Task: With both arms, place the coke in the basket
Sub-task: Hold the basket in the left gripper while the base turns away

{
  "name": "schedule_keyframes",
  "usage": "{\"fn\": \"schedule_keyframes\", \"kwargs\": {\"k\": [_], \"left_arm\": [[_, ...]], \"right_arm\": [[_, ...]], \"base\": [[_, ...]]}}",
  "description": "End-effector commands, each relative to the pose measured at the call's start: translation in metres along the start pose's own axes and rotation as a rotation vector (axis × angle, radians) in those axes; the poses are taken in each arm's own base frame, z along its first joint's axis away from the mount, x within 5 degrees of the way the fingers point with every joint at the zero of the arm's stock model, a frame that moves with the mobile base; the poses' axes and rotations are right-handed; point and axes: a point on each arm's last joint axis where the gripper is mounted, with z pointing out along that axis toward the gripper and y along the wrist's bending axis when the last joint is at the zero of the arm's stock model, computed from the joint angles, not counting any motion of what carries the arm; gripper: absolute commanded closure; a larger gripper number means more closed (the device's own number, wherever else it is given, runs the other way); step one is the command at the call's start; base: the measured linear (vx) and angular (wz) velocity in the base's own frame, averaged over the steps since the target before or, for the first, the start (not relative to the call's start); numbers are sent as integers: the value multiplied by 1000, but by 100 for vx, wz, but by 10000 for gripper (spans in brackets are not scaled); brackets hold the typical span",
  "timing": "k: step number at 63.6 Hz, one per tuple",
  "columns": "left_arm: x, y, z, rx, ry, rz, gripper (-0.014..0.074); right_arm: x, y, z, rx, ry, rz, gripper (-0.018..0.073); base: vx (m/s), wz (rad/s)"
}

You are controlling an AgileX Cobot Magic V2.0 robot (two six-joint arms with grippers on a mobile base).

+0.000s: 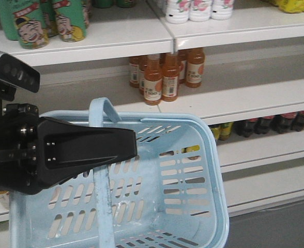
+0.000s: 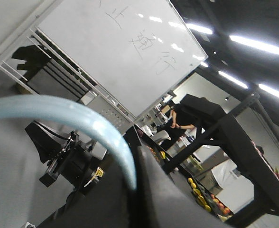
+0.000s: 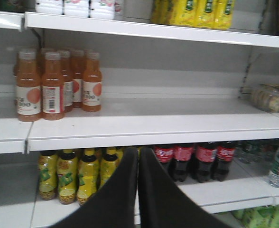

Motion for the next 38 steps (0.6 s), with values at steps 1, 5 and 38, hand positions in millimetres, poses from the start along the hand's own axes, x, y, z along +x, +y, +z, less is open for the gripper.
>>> {"fn": "schedule_keyframes", "kwargs": {"k": [1, 5, 38], "left_arm": [[-6, -27, -1, 165, -14, 27, 602], [-6, -27, -1, 165, -14, 27, 602], [-6, -27, -1, 165, -14, 27, 602]], "right_arm": [[-4, 2, -1, -16, -70, -17, 564], [-4, 2, -1, -16, -70, -17, 564], [-4, 2, -1, -16, -70, -17, 564]], "base": [[-3, -54], [-4, -56], [-4, -60]]}}
